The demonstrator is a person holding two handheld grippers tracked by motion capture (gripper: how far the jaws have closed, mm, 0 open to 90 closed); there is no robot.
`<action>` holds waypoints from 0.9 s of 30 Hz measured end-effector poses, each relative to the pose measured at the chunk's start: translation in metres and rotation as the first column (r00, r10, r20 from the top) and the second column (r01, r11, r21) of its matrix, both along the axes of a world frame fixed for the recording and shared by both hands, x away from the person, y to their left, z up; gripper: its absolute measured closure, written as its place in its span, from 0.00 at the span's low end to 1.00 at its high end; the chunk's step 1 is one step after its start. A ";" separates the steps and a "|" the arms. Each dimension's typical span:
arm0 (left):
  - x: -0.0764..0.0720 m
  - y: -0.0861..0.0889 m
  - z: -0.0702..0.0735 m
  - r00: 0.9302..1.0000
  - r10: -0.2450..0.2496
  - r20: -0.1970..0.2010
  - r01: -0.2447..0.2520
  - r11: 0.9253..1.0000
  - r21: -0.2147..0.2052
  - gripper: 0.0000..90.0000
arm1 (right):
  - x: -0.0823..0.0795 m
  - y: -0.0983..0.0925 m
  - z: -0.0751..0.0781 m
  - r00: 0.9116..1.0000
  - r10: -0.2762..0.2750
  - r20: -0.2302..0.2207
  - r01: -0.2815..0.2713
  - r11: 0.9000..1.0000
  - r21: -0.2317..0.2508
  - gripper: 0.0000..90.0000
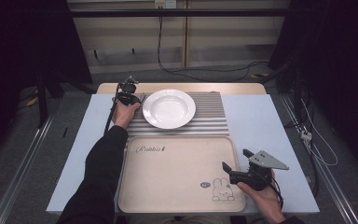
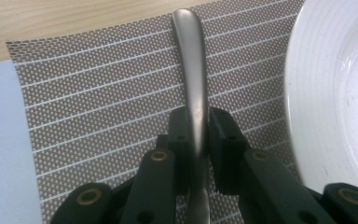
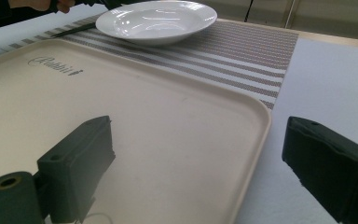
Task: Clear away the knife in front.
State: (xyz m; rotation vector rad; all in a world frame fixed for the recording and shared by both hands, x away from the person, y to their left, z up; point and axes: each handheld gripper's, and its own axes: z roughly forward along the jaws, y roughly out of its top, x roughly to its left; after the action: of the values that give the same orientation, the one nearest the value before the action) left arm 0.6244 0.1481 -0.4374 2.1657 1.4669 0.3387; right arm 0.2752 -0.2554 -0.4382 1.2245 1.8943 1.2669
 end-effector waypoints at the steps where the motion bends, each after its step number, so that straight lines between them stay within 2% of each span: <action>1: 0.000 0.001 0.001 1.000 -0.003 0.006 0.003 1.000 0.003 0.89 | 0.000 0.000 0.000 1.000 0.000 0.000 0.000 1.000 0.000 0.10; 5: 0.000 0.004 0.007 1.000 0.002 0.012 -0.002 1.000 -0.027 0.89 | 0.000 0.000 0.000 1.000 0.000 -0.003 0.000 1.000 0.001 0.10; 10: -0.001 0.009 0.012 1.000 0.006 0.024 -0.005 1.000 -0.023 0.89 | 0.001 0.000 0.000 1.000 0.000 -0.004 0.000 1.000 0.003 0.10; 12: 0.000 0.010 0.011 1.000 0.009 0.012 -0.008 1.000 -0.026 0.89 | 0.001 0.001 0.000 1.000 0.003 -0.004 -0.003 1.000 0.001 0.10; 18: 0.001 0.011 -0.001 1.000 -0.002 -0.028 0.002 1.000 0.008 0.89 | 0.001 0.001 0.000 1.000 0.003 -0.004 -0.003 1.000 0.002 0.10; 24: 0.000 0.008 -0.002 1.000 -0.016 -0.015 0.017 0.999 0.032 0.88 | 0.001 0.000 0.000 1.000 0.004 -0.004 -0.004 1.000 0.002 0.10; 27: -0.002 0.007 -0.001 1.000 -0.021 -0.022 0.023 0.999 0.050 0.88 | 0.001 0.001 0.000 1.000 0.006 -0.002 -0.006 1.000 0.000 0.10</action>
State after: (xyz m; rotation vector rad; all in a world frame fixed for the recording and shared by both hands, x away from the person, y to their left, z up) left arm 0.6225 0.1553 -0.4381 2.2297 1.4599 0.3483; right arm 0.2758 -0.2544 -0.4385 1.2210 1.9005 1.2691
